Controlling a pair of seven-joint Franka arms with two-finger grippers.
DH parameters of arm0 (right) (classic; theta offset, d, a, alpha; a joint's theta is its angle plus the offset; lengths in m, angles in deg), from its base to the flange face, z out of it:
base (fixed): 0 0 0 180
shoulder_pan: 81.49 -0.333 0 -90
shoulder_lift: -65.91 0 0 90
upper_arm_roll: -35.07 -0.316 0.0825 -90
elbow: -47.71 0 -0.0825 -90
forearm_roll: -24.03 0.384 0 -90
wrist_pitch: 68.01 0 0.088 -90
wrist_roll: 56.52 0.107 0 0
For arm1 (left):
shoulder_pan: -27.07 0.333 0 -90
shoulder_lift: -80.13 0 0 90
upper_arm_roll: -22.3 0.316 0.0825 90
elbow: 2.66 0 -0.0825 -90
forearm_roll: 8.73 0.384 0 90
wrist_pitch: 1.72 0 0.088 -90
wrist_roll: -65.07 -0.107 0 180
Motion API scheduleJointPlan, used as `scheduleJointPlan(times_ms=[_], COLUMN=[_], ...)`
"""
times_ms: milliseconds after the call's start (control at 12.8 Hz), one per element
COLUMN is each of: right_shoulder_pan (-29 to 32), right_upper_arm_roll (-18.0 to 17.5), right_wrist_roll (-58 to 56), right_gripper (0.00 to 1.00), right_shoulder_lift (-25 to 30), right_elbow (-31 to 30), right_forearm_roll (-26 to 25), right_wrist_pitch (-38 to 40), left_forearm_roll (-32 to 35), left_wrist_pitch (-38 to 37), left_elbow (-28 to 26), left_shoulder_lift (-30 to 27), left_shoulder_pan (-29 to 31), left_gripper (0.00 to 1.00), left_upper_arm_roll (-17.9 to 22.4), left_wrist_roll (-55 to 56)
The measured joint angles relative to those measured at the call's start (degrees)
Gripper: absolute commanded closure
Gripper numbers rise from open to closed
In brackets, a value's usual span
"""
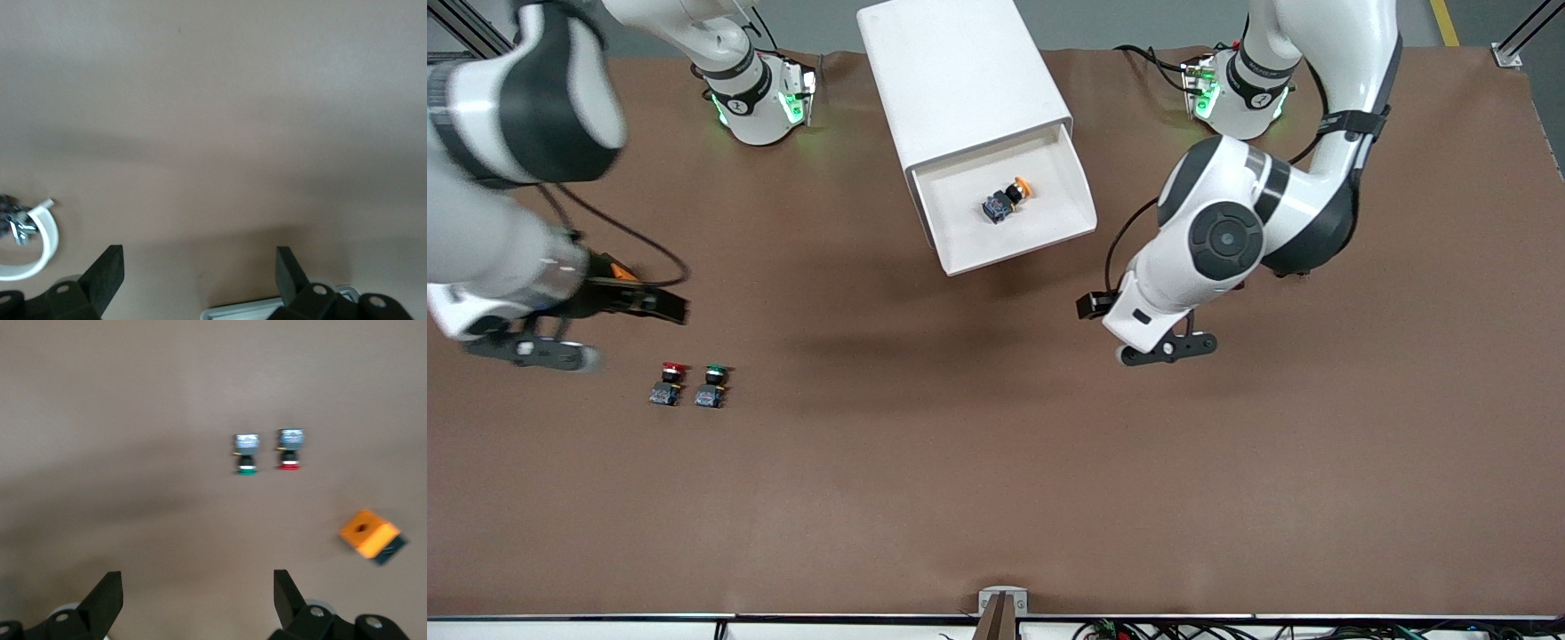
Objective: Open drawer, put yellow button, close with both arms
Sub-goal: 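Return the right gripper to rest while the left gripper reaches the drawer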
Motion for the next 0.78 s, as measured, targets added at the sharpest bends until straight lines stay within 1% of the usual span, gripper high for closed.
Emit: scheduleJointPlan(times_ms=[78, 234, 391, 781], right_shoulder_pan=[2.8, 6.2, 6.6, 6.5], right_upper_arm_roll=[0.0, 0.0, -0.3, -0.9], right_wrist_roll=[-4.0, -7.3, -7.4, -7.4], right_gripper=[0.00, 0.00, 0.00, 0.00], right_shoulder_lift=[0.1, 0.3, 0.2, 0.3], right_elbow=[0.7, 1.1, 1.4, 3.1], right_forearm_roll=[0.0, -0.9, -2.5, -2.7], right_wrist_pitch=[1.5, 2.5, 2.5, 2.6], left_forearm_roll=[0.0, 0.0, 0.0, 0.0], left_wrist_pitch=[0.2, 0.4, 0.7, 1.0], left_elbow=[-0.6, -1.9, -3.1, -4.1], left_shoulder_lift=[0.0, 0.1, 0.5, 1.8], left_shoulder_pan=[-0.3, -2.3, -4.7, -7.9], left_gripper=[0.00, 0.00, 0.00, 0.00], left_upper_arm_roll=[-0.8, -1.3, -1.4, -2.1], left_wrist_roll=[1.5, 4.5, 7.0, 9.7])
